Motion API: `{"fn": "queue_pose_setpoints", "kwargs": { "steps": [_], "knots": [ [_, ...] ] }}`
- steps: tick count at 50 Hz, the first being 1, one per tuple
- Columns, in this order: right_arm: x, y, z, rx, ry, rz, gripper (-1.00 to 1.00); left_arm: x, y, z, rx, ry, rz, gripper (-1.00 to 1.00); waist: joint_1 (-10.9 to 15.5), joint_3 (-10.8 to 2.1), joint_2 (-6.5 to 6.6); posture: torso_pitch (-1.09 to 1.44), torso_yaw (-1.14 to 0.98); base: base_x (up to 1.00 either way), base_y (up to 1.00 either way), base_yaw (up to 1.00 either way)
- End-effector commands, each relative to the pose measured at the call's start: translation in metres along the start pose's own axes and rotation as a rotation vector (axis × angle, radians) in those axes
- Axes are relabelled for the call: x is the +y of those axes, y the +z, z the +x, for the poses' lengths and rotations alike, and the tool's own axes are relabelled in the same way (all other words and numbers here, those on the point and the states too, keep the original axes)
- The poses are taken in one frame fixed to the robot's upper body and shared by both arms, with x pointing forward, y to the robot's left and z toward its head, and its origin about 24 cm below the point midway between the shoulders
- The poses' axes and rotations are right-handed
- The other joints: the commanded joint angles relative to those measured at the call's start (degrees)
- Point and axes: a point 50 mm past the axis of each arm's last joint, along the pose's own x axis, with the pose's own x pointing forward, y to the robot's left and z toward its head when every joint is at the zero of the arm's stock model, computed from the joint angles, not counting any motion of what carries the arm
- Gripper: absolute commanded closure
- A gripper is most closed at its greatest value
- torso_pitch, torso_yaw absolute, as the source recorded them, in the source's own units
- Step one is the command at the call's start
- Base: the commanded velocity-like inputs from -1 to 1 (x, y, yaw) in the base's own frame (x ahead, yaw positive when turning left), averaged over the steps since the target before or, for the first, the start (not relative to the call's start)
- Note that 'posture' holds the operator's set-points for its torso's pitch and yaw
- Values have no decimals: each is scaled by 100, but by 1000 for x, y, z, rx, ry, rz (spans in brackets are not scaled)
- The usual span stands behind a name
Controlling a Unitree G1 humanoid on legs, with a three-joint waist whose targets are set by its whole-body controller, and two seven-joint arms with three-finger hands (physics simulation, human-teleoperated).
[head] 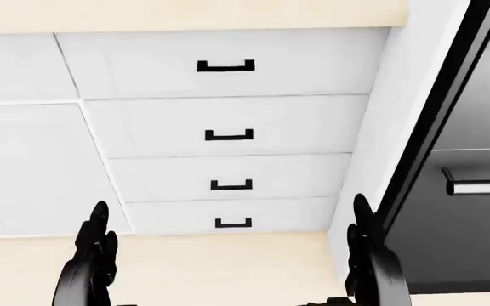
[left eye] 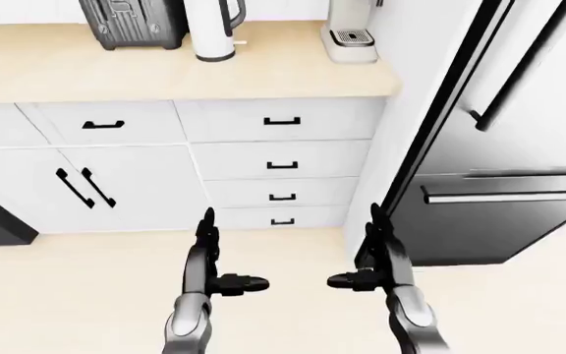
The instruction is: Press the button to open the lid of the electric kettle.
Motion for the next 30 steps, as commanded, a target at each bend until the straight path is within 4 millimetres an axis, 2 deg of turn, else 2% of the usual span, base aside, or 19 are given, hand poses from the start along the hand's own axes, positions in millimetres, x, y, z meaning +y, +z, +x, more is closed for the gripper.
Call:
{"fn": "queue_pose_setpoints", "kwargs": {
  "steps": [1,3,4,5,7,8,18,21,23,25,27,29,30],
  "knots": [
    [6,34,2,-190,51,-32,-100,-3,31,2,-173,-14,60,-100,-12,-5,-45,0,0,0,0,0],
    [7,33,2,-186,57,-37,-100,-2,33,3,-208,13,94,-100,41,-342,-9,0,0,0,0,0],
    [7,33,2,-185,57,-40,-100,-2,33,3,-212,12,92,-100,40,-292,-11,0,0,0,0,0],
    [7,32,2,-185,57,-42,-100,-3,33,3,-217,10,96,-100,32,-98,-34,0,0,0,0,0],
    [7,31,2,-185,59,-42,-100,-3,33,2,-232,23,114,-100,31,-394,-41,0,0,0,0,0],
    [8,31,2,-184,61,-43,-100,-2,33,3,-237,33,113,-100,33,-426,-42,0,0,0,0,0],
    [8,29,3,-178,61,-53,-100,2,37,4,-258,63,102,-100,36,-486,-18,0,0,0,0,0],
    [8,30,3,-177,58,-49,-100,5,44,6,-269,78,94,-100,34,-513,-12,0,0,0,0,0],
    [7,34,8,-187,59,-47,-100,6,56,4,-294,85,91,-100,34,-528,-8,0,0,0,0,0],
    [1,56,23,-233,28,-66,-100,9,93,10,-339,97,30,-100,19,-532,0,0,0,0,0,0],
    [-3,81,28,-292,-1,-95,-100,14,128,8,-401,107,0,-100,14,-568,-1,0,0,0,0,0],
    [-6,103,31,-332,-14,-86,-100,20,154,8,-406,105,-81,-100,24,-548,-1,0,0,0,0,0],
    [-9,118,34,-360,-23,-80,-100,22,176,4,-447,94,-88,-100,25,-537,2,0,0,0,0,0]
  ]
}}
